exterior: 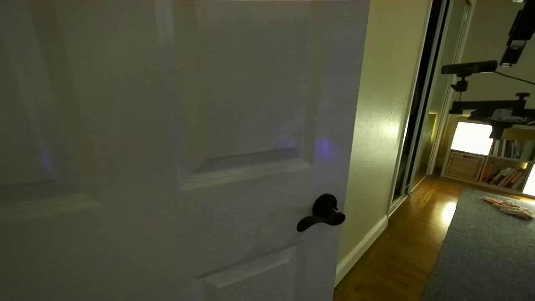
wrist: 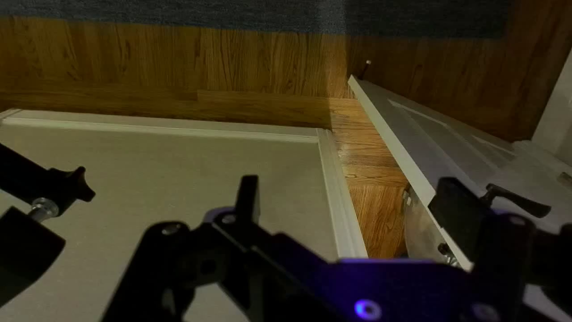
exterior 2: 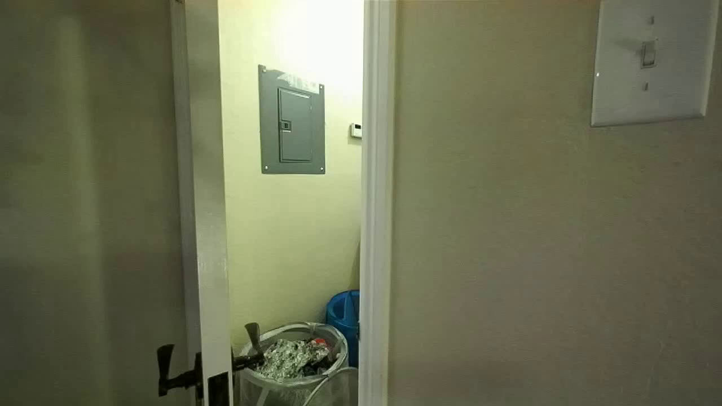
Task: Push the door closed
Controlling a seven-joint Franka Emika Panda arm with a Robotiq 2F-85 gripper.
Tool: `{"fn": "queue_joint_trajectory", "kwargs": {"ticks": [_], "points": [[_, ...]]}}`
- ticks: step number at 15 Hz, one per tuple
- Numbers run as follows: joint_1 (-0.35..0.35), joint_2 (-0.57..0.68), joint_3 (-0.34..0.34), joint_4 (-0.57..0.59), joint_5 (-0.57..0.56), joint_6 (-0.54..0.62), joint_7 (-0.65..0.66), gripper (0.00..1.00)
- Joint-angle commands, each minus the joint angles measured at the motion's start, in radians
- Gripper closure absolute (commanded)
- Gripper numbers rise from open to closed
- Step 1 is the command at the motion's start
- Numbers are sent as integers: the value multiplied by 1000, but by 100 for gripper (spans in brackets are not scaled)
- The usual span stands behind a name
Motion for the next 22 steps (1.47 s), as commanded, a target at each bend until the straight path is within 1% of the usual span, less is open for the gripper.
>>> {"fn": "queue_joint_trajectory", "kwargs": {"ticks": [1, 9, 12, 15, 19, 22], "points": [[-4, 1, 3, 3, 3, -3, -2, 0], [-4, 1, 3, 3, 3, -3, -2, 0], [8, 26, 21, -11, 32, 26, 37, 0], [21, 69, 73, -31, 82, 64, 139, 0], [38, 140, 165, -53, 154, 126, 293, 0], [74, 196, 224, -46, 210, 193, 363, 0]]}}
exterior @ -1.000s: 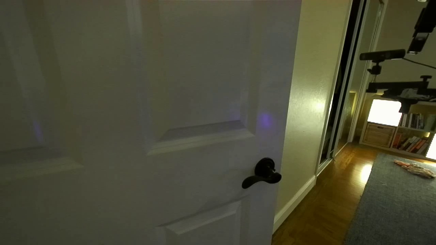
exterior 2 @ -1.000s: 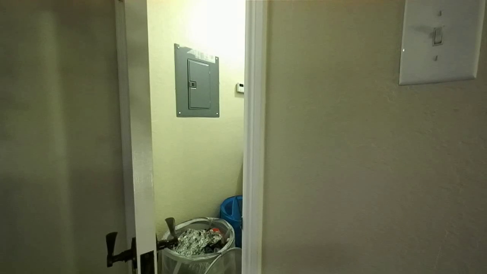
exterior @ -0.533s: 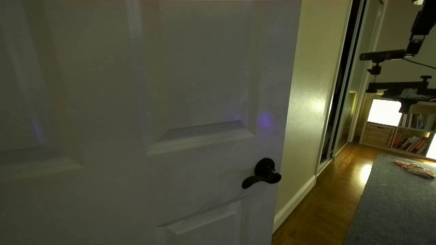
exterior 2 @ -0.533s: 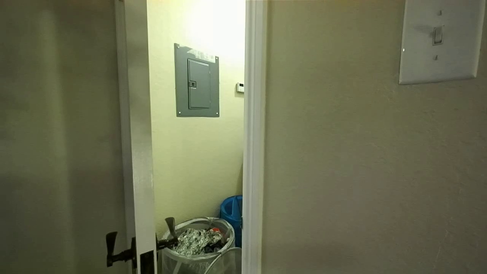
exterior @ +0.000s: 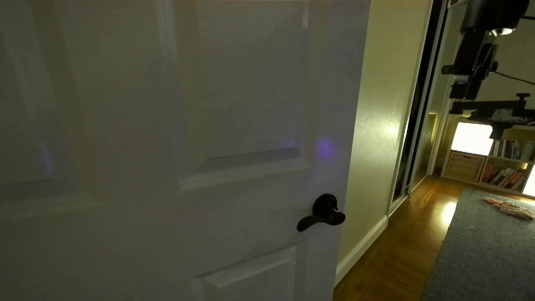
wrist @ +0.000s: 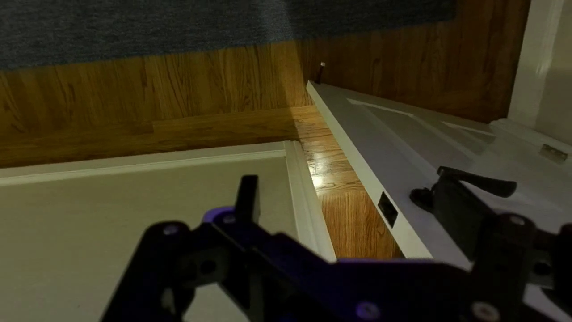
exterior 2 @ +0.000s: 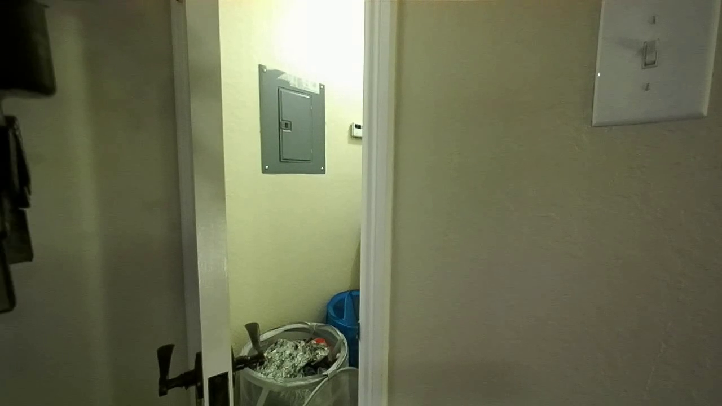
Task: Push the door closed
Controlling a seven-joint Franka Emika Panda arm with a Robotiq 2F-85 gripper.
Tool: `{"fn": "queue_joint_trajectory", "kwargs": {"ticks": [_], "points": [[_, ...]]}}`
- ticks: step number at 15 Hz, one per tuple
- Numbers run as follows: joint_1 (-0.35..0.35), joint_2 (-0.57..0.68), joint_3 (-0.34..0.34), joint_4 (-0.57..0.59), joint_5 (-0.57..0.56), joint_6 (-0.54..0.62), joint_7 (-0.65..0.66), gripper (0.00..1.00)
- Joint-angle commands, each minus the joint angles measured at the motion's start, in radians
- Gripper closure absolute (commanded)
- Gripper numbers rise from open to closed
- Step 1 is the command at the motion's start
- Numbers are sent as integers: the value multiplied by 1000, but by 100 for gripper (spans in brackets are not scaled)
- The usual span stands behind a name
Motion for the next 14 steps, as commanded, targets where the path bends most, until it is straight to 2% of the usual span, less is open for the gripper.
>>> {"fn": "queue_joint_trajectory", "kwargs": {"ticks": [1, 7, 14], "points": [[50, 46, 51, -4, 54, 94, 83, 0], [134, 112, 113, 15, 112, 280, 66, 0], [187, 154, 146, 61, 114, 466, 57, 0]]}}
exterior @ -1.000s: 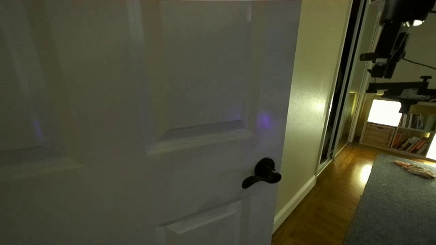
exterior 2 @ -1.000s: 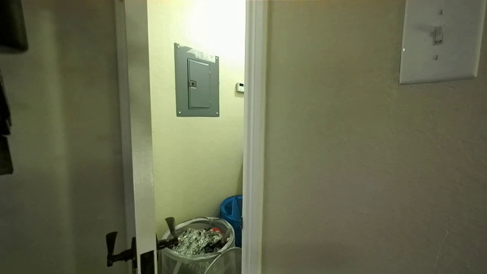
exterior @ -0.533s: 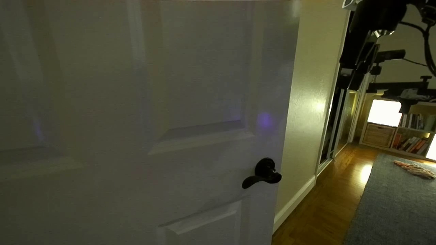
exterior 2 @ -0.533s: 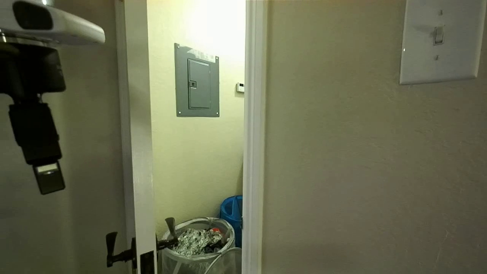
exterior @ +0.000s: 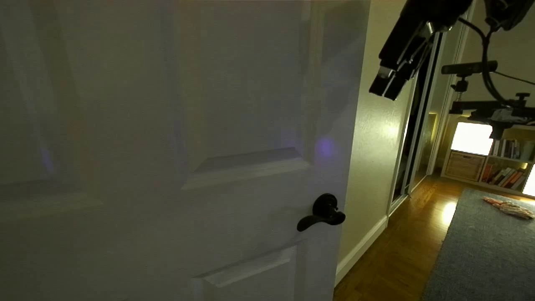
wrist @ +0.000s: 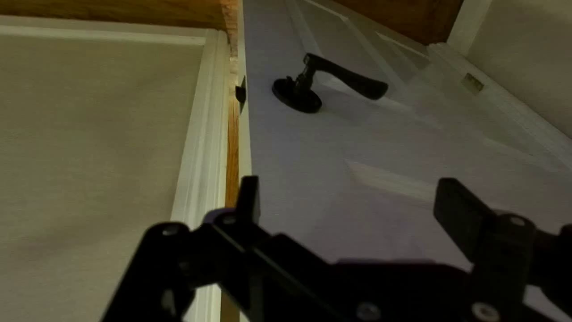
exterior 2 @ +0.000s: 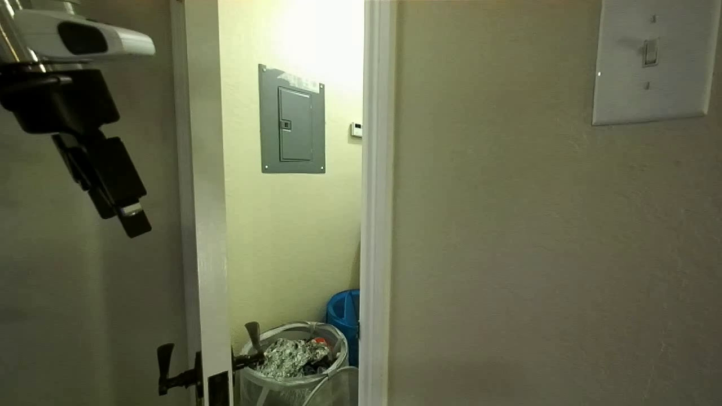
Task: Push the door closed
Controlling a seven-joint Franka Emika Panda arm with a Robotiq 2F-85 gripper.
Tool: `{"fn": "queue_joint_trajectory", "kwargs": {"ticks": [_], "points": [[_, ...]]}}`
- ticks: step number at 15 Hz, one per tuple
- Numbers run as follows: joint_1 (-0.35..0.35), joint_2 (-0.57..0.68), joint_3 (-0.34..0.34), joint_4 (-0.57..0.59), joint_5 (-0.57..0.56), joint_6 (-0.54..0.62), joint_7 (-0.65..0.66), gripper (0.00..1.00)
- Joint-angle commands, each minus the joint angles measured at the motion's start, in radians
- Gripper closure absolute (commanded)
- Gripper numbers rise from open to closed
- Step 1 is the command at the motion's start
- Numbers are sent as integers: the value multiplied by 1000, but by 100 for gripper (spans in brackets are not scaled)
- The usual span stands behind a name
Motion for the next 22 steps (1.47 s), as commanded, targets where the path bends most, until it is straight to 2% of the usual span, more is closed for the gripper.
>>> {"fn": "queue_joint_trajectory", "kwargs": {"ticks": [1, 2, 4, 9, 13, 17, 22], "points": [[31, 30, 7, 40, 18, 81, -8, 0], [36, 37, 10, 50, 20, 102, -11, 22], [42, 52, 15, 69, 13, 144, -11, 32], [32, 103, 16, 107, -13, 231, -14, 66], [17, 137, 3, 134, -25, 256, -15, 92], [-4, 176, -17, 173, -41, 272, -15, 99], [-23, 259, -41, 262, -45, 269, -22, 95]]}}
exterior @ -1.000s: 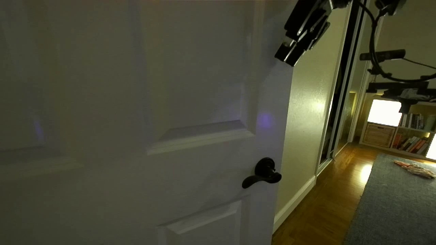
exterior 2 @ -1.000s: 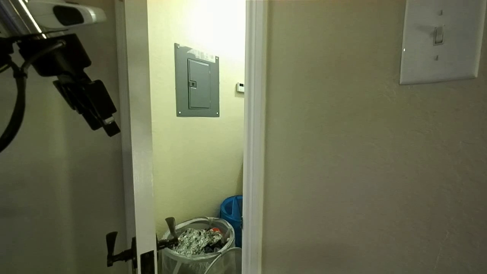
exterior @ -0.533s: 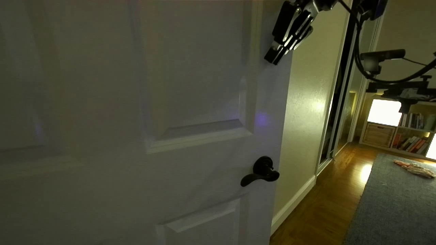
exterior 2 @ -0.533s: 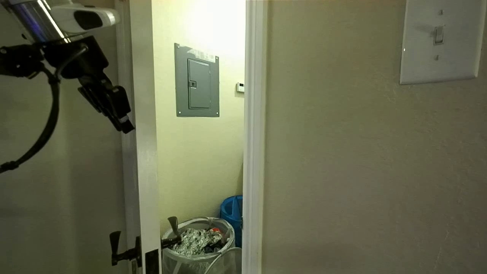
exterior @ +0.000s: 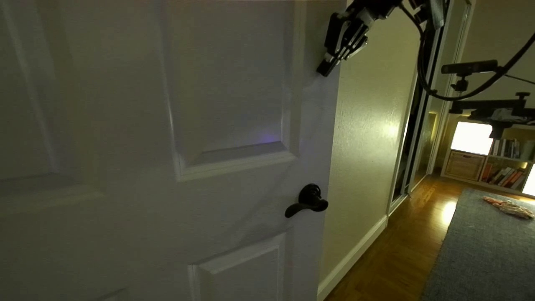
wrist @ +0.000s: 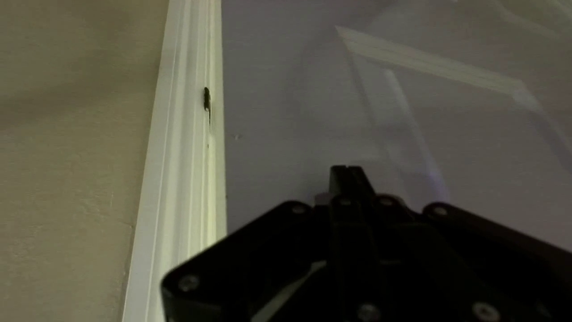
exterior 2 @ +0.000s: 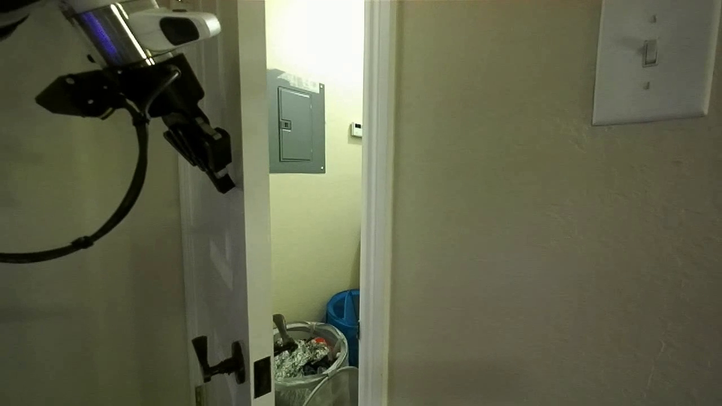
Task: Push the door closed
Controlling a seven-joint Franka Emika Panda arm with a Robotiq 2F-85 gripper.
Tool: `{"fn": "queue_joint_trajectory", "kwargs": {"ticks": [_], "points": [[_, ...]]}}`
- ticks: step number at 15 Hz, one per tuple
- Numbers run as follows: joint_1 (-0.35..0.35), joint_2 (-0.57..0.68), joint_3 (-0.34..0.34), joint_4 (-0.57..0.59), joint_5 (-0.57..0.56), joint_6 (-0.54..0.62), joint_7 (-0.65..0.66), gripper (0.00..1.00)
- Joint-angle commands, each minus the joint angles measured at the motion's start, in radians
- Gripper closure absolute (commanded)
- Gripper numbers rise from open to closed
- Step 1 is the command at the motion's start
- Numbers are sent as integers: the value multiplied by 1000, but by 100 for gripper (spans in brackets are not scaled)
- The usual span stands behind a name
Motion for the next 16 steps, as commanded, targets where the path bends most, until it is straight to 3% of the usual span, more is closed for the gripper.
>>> {"fn": "queue_joint_trajectory", "kwargs": {"ticks": [1, 16], "points": [[-20, 81, -21, 83, -17, 19, -16, 94], [-68, 406, -35, 489, 11, -37, -47, 95]]}}
